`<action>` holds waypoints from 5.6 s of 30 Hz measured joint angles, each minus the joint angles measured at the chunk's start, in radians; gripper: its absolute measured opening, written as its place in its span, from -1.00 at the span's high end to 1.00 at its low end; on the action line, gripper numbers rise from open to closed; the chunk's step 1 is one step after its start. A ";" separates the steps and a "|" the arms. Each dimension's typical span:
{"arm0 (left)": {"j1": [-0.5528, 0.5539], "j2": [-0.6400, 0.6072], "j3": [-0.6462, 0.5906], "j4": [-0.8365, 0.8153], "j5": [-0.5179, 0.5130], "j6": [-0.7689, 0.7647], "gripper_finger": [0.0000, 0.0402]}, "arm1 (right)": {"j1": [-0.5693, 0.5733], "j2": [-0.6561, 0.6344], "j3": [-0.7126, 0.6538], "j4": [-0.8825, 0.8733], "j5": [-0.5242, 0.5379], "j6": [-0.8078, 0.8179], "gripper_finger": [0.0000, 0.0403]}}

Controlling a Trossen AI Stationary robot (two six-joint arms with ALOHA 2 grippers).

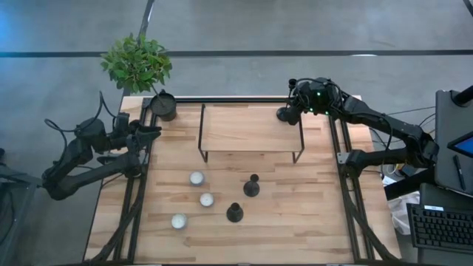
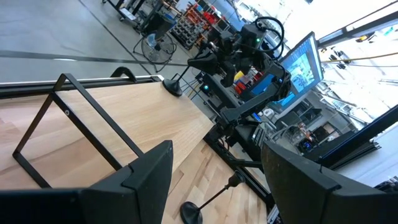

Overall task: Pick & Place candle stick holders
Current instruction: Put the middle right black candle holder on the shelf, then put the top black candle holder on the shelf

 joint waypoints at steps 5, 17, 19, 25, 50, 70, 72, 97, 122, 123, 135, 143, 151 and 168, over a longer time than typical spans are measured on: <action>0.000 0.000 0.000 0.000 0.000 0.000 -0.20 | 0.000 -0.002 -0.003 0.000 -0.012 0.016 0.95; 0.000 0.000 0.000 0.000 0.000 0.000 -0.20 | 0.000 -0.042 -0.008 -0.034 -0.028 0.041 0.95; 0.000 0.000 0.000 0.000 0.000 0.000 -0.20 | 0.000 -0.046 -0.008 -0.044 -0.029 0.039 0.95; 0.000 0.000 0.000 0.000 0.000 0.000 -0.20 | 0.001 -0.048 -0.011 -0.048 -0.029 0.030 0.95; 0.000 0.000 0.000 0.000 0.000 0.000 -0.20 | 0.001 -0.046 -0.019 -0.069 -0.028 0.034 0.64; 0.000 0.000 0.000 0.000 0.000 0.000 -0.20 | 0.000 -0.071 -0.018 -0.062 -0.014 0.006 0.19; 0.000 0.000 0.000 0.000 0.000 0.000 -0.20 | 0.000 -0.091 -0.018 -0.065 -0.014 0.003 0.16; 0.000 0.000 0.000 0.000 0.000 0.000 -0.20 | 0.116 -0.670 -0.009 -0.548 -0.442 0.412 0.37; 0.000 0.000 0.000 0.000 0.000 0.000 -0.20 | 0.420 -0.662 -0.172 -0.114 -0.778 0.170 0.69; 0.000 0.000 0.000 0.000 0.000 0.000 -0.20 | 0.442 -0.633 -0.173 -0.076 -0.778 0.142 0.70; 0.000 0.000 0.000 0.000 0.000 0.000 -0.20 | 0.790 -0.302 -0.177 -0.091 -0.516 -0.065 0.85; 0.000 0.000 0.000 0.000 0.000 0.000 -0.20 | 0.953 -0.208 -0.175 0.092 -0.107 0.149 0.94; 0.000 0.000 0.000 0.000 0.000 0.000 -0.20 | 1.050 -0.026 -0.175 0.149 0.234 0.279 0.94; 0.000 0.000 0.000 0.000 0.000 0.000 -0.20 | 1.040 0.302 -0.157 0.314 0.384 0.278 0.94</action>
